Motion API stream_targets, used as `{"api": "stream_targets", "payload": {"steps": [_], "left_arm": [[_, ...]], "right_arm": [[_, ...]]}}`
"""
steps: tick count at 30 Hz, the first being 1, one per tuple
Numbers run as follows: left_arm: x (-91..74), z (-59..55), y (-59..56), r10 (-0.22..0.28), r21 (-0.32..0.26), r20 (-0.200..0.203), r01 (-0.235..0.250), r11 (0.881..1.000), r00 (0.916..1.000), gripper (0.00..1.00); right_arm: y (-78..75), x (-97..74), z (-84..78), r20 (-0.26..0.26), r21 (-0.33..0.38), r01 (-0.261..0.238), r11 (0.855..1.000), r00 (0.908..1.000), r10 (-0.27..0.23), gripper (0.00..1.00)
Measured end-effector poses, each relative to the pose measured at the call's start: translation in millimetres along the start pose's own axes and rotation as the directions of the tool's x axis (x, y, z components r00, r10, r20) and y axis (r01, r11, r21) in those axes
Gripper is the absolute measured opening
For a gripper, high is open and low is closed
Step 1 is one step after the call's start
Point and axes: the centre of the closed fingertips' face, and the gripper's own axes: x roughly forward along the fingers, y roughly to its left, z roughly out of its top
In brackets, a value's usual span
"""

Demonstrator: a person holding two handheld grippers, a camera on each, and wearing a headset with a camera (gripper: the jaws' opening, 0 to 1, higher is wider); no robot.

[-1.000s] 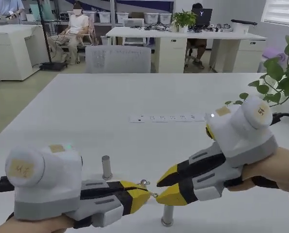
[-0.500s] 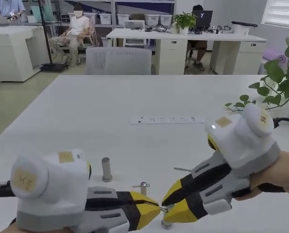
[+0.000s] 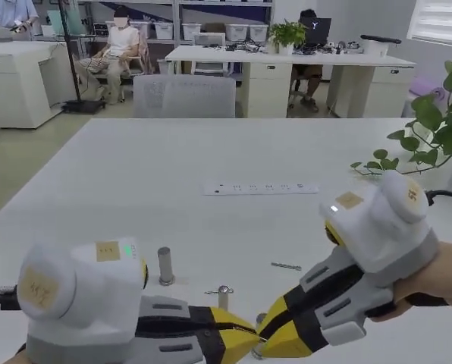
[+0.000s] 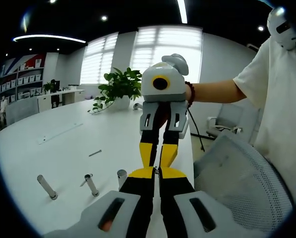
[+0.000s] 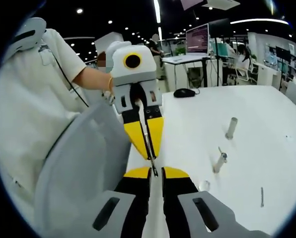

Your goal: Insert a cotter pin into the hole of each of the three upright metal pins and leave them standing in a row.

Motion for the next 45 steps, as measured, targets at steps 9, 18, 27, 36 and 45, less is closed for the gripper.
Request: {"api": "stream_targets", "payload": {"steps": [9,18,27,36,45], "left_arm": [[0.2,-2.1,-2.5,-0.012,0.011,-0.011,0.012,1.0,0.9999,0.0],[-0.1,-3.0,0.8,-0.001,0.009,-0.007,0.001,1.0,1.0,0.01],[3.6,-8.9,6.7,0.048,0.01,-0.013,-0.048,0.999,0.9987,0.09],[6.4,-20.7,9.5,0.089,0.01,-0.035,-0.089,0.996,0.9954,0.17],[8.6,-32.6,24.4,0.164,-0.038,-0.039,-0.165,0.985,0.9857,0.22]], "right_arm": [[4.6,2.6,-1.5,-0.013,-0.027,-0.021,0.999,0.9997,0.021,0.06],[2.0,2.9,-1.3,-0.028,-0.092,-0.002,0.996,0.9996,0.0,0.04],[-3.7,2.4,-5.7,-0.088,-0.108,0.039,0.993,0.9949,-0.049,0.03],[-17.1,-7.4,-13.6,-0.132,-0.114,0.102,0.988,0.9843,-0.117,0.03],[-26.5,-16.9,-28.5,-0.19,-0.12,0.152,0.981,0.9664,-0.173,0.04]]}}
